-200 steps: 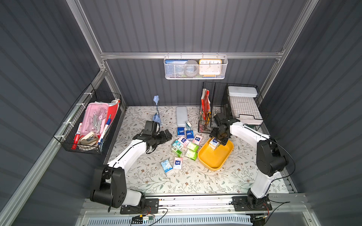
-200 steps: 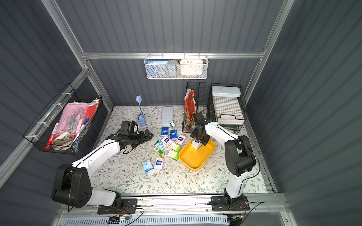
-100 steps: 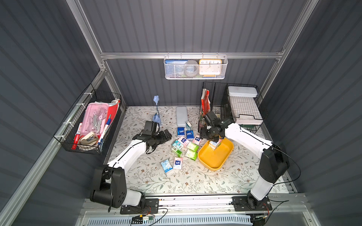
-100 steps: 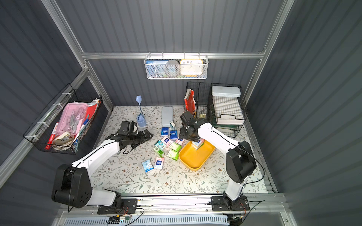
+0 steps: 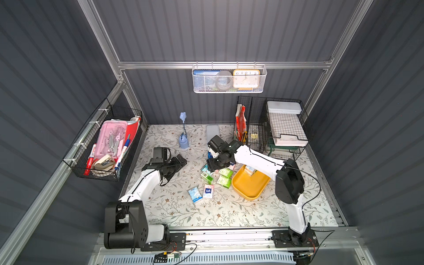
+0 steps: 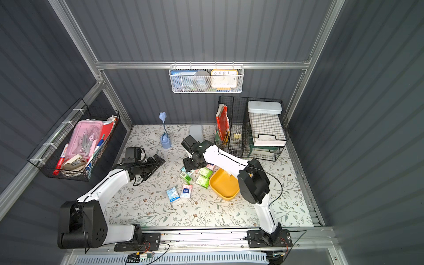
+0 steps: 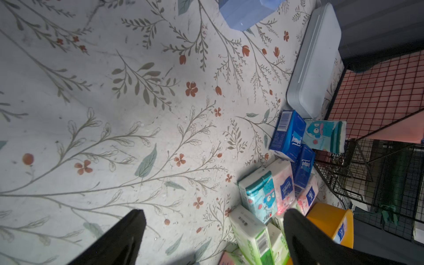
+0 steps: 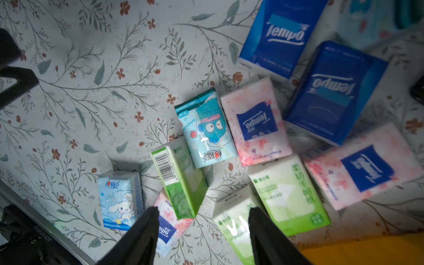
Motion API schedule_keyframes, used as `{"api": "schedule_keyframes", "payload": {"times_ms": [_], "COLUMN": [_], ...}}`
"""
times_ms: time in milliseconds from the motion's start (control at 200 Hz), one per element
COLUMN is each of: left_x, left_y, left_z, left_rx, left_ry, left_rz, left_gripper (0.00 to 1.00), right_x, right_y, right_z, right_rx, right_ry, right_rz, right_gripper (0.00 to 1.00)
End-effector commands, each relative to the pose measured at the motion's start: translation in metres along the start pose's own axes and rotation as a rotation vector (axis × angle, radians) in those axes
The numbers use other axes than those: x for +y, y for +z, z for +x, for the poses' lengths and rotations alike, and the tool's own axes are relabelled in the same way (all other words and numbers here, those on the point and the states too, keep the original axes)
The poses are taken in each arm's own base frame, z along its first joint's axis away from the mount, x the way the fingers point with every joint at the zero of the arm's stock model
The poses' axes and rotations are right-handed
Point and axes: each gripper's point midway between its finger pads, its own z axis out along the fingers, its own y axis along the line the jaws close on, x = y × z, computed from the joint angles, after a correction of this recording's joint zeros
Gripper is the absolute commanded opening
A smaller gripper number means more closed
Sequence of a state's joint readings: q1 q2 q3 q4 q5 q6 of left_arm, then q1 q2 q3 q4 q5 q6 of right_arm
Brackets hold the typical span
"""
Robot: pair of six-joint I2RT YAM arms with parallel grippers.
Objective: Put the pocket tissues into the storage box
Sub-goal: Pick up the pocket tissues from the center of the board.
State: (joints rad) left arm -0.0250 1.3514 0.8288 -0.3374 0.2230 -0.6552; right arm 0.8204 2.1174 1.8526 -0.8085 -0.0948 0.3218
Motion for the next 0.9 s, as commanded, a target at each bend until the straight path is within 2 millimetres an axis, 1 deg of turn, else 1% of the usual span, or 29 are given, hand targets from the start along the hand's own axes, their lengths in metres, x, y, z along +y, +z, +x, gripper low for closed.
{"api": "schedule_keyframes", "payload": {"times_ms": [0, 90, 155, 240, 345, 500, 665, 765, 835, 896], "left_x": [0.009, 0.010, 0.010, 0.008, 0.008, 0.007, 0.007, 0.007, 0.007, 0.007], "left_y": [-0.005, -0.007, -0.008, -0.009, -0.009, -0.010, -0.012, -0.012, -0.013, -0.013], "left_z": [0.010, 0.010, 0.009, 0.007, 0.006, 0.006, 0.006, 0.006, 0.006, 0.006], "left_rx": [0.025, 0.024, 0.021, 0.018, 0.018, 0.019, 0.020, 0.019, 0.018, 0.018], "left_ry": [-0.016, -0.016, -0.011, -0.005, -0.006, -0.006, -0.002, -0.002, -0.001, -0.001], "left_rz": [-0.012, -0.011, -0.009, -0.008, -0.004, -0.001, -0.002, -0.003, -0.002, -0.003], "left_gripper": [0.99, 0.99, 0.99, 0.99, 0.99, 0.99, 0.99, 0.99, 0.99, 0.99], "right_x": [0.007, 0.014, 0.018, 0.017, 0.016, 0.021, 0.025, 0.021, 0.018, 0.017], "right_y": [0.006, 0.014, 0.017, 0.022, 0.029, 0.038, 0.047, 0.053, 0.056, 0.058], "right_z": [0.005, 0.007, 0.009, 0.013, 0.017, 0.023, 0.025, 0.027, 0.028, 0.029], "right_rx": [0.055, 0.079, 0.088, 0.107, 0.135, 0.158, 0.170, 0.180, 0.186, 0.190], "right_ry": [-0.063, -0.100, -0.139, -0.168, -0.183, -0.219, -0.247, -0.260, -0.266, -0.267], "right_rz": [-0.015, -0.025, -0.016, 0.017, 0.043, 0.059, 0.084, 0.114, 0.129, 0.135], "right_gripper": [0.64, 0.63, 0.63, 0.68, 0.69, 0.70, 0.68, 0.66, 0.62, 0.56]}}
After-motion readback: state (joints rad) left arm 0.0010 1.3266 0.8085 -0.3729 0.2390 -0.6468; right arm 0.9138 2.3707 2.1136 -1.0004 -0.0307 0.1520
